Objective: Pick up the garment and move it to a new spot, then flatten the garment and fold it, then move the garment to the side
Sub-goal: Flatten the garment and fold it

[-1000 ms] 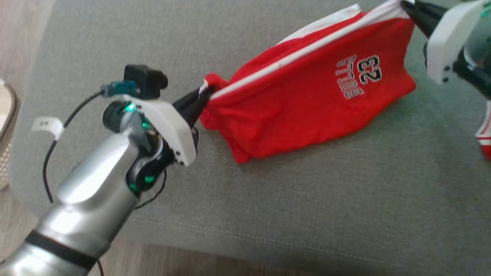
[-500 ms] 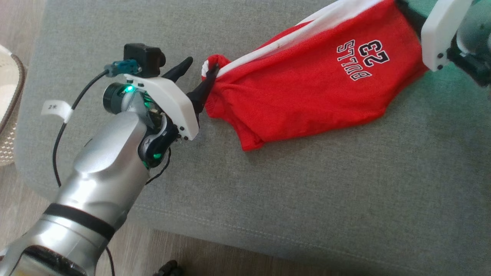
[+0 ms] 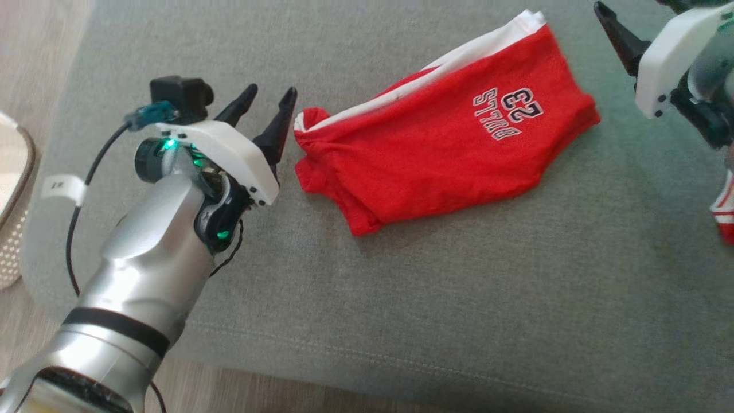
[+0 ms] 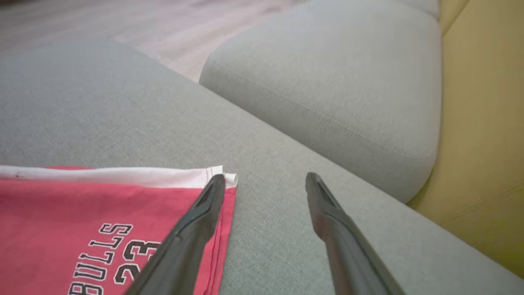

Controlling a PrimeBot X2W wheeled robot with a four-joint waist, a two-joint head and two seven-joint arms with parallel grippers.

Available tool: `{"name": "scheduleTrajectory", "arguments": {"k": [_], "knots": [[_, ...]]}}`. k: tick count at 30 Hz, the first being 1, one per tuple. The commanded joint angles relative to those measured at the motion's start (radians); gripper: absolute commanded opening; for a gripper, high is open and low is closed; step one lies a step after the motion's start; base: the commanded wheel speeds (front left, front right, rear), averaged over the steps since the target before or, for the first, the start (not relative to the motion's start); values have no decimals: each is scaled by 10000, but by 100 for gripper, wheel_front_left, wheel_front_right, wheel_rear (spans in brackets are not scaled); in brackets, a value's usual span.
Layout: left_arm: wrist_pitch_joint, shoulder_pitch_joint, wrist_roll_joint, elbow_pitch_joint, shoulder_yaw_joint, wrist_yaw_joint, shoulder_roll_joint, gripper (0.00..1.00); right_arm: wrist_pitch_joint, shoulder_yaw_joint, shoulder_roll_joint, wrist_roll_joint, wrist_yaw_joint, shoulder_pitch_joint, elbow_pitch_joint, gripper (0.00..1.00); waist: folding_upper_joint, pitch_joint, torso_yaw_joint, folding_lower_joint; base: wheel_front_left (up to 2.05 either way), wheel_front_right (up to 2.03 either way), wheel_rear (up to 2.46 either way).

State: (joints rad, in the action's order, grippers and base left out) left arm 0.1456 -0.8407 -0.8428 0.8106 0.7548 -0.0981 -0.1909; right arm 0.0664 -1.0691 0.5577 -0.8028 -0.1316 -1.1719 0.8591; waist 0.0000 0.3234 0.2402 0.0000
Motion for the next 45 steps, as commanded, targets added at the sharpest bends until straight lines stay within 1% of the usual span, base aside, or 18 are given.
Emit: {"name": "scheduleTrajectory", "arguments": {"k": [1, 9, 12, 16, 18, 20, 22, 24, 26, 29, 34, 38, 45], "knots": [[270, -202, -114, -193, -487, 29, -366, 100, -573, 137, -76, -110, 9, 281, -20, 100, 0, -467, -208, 0, 0, 0, 0], [955, 324, -471, -773, -1251, 458, -511, 100, -2675, 565, -445, 6, 9, 942, 285, 100, 0, -1484, -671, 0, 0, 0, 0], [1046, 599, -486, -1078, -1430, 583, -551, 100, -2973, 809, -568, 49, 9, 1164, 286, 100, 0, -1718, -806, 0, 0, 0, 0], [1144, 1341, -272, -1821, -1871, 1018, -662, 100, -3245, 1503, -769, 350, 9, 1745, 92, 100, 0, -2164, -1092, 0, 0, 0, 0], [1153, 1834, -69, -2418, -2364, 1242, -636, 100, -3271, 2068, -834, 664, 9, 2089, -241, 100, 0, -2332, -1230, 0, 0, 0, 0], [1156, 2463, 309, -3067, -2894, 1434, -564, 100, -3276, 2940, -902, 1101, 9, 2611, -762, 100, 0, -2506, -1373, 0, 0, 0, 0], [1158, 3186, 721, -3708, -3448, 1547, -395, 100, -3278, 3775, -1014, 1835, 9, 3334, -1334, 100, 0, -2692, -1529, 0, 0, 0, 0], [1158, 3952, 995, -4301, -4065, 1595, -85, 100, -3279, 4692, -1219, 2597, 9, 4167, -1930, 100, 0, -2799, -1670, 0, 0, 0, 0], [1159, 4664, 1465, -4813, -4493, 1546, 183, 100, -3280, 5622, -1486, 3401, 9, 5056, -2570, 100, 0, -2904, -1784, 0, 0, 0, 0], [1160, 5638, 2317, -5305, -4853, 1358, 540, 100, -3280, 6913, -2044, 4347, 9, 6511, -3482, 100, 0, -3062, -1902, 0, 0, 0, 0], [1160, 6736, 3116, -5775, -5578, 1008, 1076, 100, -3281, 8362, -2897, 5529, 9, 8444, -4659, 100, 0, -3158, -2041, 0, 0, 0, 0], [1160, 7133, 3699, -6040, -5976, 746, 1293, 100, -3135, 9111, -3391, 6046, 9, 9311, -5311, 100, 0, -3039, -2034, 0, 0, 0, 0], [1161, 7044, 4009, -6013, -6275, 441, 1397, 100, -2645, 9506, -3772, 6447, 9, 9803, -6088, 100, 0, -2900, -1865, 0, 0, 0, 0]]}}
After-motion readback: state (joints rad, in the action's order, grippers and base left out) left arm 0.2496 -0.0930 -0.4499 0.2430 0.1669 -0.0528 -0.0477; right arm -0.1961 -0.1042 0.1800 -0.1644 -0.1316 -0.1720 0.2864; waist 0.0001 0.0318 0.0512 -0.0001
